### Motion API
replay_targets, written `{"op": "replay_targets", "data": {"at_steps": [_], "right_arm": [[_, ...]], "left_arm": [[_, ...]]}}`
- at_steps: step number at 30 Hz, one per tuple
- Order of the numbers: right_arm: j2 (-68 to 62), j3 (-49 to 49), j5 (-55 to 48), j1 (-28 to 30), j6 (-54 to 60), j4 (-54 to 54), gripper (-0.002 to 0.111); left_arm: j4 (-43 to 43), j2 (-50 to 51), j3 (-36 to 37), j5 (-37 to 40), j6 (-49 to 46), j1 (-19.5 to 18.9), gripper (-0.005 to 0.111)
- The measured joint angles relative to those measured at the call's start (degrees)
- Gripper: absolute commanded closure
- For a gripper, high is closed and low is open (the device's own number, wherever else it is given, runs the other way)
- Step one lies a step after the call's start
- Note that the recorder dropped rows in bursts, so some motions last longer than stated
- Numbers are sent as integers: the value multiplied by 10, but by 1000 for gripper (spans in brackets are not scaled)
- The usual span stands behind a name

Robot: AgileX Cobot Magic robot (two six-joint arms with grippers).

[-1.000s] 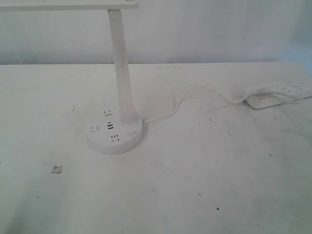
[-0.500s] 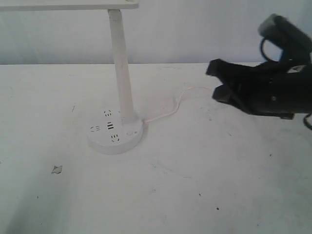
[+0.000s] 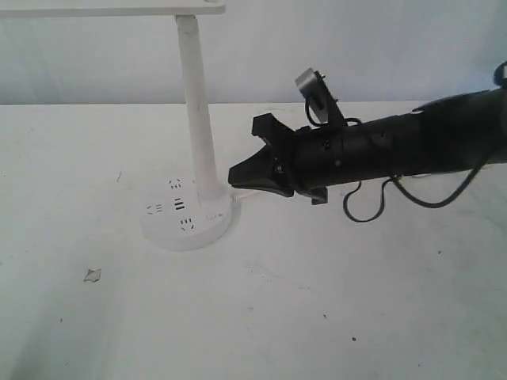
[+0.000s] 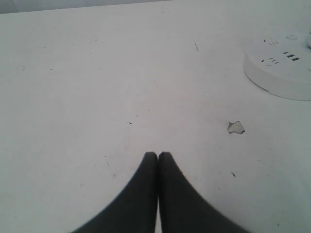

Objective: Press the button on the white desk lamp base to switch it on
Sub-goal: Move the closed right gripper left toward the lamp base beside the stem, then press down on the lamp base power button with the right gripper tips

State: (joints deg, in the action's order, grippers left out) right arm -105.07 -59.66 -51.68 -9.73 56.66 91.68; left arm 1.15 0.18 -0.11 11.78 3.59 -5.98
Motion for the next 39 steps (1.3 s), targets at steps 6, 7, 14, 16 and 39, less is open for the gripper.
{"op": "replay_targets", "data": {"at_steps": [6,7,14,16,39], "right_arm": [[-84,-31,1,0,61,73,108],[-94,-36,1,-1,63,74,108],[-159,-83,1,-16,67,80,108],[-166,-95,6,-21,67,80,108],[-209,-150,110,-62,69,25,108]], "left_arm": [[0,0,0,0,0,0,107],[0,0,0,0,0,0,107],[0,0,0,0,0,0,107],[0,0,0,0,0,0,107],[0,0,0,0,0,0,107]]}}
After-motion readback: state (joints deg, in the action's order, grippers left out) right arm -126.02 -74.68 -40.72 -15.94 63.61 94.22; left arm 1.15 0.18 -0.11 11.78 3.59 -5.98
